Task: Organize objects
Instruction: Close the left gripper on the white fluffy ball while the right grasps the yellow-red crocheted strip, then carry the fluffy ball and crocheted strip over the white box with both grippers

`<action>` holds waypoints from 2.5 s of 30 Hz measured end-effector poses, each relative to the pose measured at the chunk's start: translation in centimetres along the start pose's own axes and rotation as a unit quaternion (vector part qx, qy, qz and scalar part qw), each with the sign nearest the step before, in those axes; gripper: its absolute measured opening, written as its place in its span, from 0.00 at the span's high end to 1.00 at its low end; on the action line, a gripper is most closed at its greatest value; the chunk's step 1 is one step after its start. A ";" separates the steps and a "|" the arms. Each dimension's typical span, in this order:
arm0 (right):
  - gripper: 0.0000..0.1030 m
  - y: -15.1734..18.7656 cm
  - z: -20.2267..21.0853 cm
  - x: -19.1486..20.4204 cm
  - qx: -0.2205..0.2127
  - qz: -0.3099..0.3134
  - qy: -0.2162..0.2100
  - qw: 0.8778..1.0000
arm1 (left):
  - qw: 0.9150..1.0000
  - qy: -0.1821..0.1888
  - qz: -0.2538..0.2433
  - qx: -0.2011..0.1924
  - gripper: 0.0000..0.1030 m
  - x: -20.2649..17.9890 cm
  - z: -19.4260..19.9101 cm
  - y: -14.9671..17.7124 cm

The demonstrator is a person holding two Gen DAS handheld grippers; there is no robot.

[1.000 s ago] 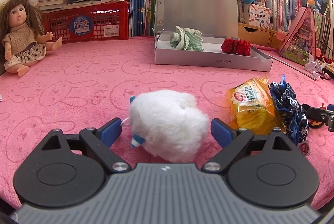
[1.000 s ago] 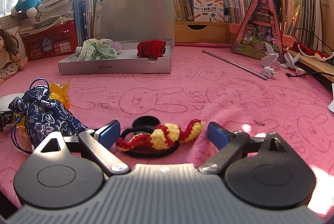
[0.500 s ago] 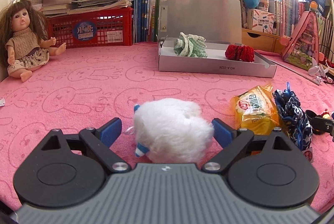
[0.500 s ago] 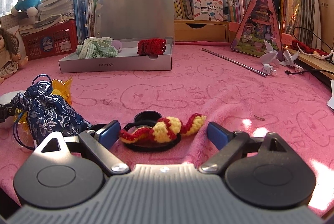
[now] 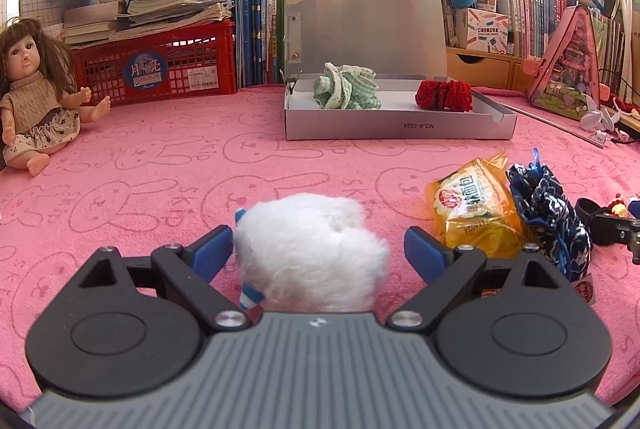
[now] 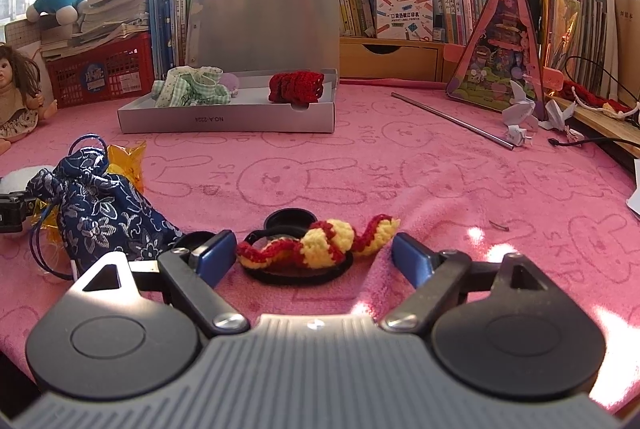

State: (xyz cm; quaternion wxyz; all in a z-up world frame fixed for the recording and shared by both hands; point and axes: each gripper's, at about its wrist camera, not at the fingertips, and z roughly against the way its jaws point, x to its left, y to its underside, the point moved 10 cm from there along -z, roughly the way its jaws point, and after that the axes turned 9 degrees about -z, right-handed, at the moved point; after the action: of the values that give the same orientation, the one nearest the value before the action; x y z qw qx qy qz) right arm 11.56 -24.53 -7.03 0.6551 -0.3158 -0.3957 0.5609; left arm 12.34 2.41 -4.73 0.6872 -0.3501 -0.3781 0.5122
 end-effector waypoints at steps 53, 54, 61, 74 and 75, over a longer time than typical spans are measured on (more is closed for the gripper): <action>0.86 -2.2 1.7 1.9 -0.033 0.040 -0.009 0.999 | 0.998 -0.014 0.031 -0.056 0.55 1.1 3.8 -4.2; 0.86 -2.5 1.9 1.9 -0.036 0.041 -0.010 0.998 | 0.998 -0.013 0.031 -0.056 0.55 1.1 3.8 -4.3; 0.88 -4.6 2.6 2.2 -0.061 0.041 -0.013 0.997 | 0.997 -0.012 0.030 -0.064 0.55 1.1 3.7 -5.5; 0.88 -8.1 1.2 3.0 -0.069 0.035 -0.031 0.996 | 0.998 0.012 0.021 -0.062 0.55 0.1 1.4 -9.1; 0.88 -8.4 1.0 3.1 -0.069 0.033 -0.033 0.997 | 0.998 0.013 0.022 -0.062 0.55 0.0 1.1 -9.4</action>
State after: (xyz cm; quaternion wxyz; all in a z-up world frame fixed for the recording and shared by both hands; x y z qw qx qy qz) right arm 14.89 -22.93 1.16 0.5995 -0.3544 -0.4441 0.5638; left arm 15.54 0.34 3.92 0.6575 -0.4070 -0.3922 0.4982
